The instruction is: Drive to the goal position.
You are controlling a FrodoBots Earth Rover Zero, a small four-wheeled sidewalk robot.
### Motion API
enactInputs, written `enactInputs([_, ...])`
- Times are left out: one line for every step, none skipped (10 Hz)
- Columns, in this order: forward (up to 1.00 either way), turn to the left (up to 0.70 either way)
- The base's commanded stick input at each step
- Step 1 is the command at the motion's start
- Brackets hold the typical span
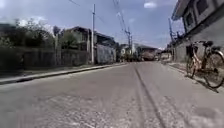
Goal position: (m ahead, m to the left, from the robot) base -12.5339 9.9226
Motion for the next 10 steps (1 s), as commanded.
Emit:
enactInputs([1.0, 0.02])
enactInputs([1.0, 0.26])
enactInputs([1.0, 0.37])
enactInputs([1.0, 0.37])
enactInputs([1.0, 0.38])
enactInputs([1.0, 0.38])
enactInputs([1.0, 0.38])
enactInputs([1.0, 0.38])
enactInputs([1.0, 0.38])
enactInputs([1.0, 0.38])
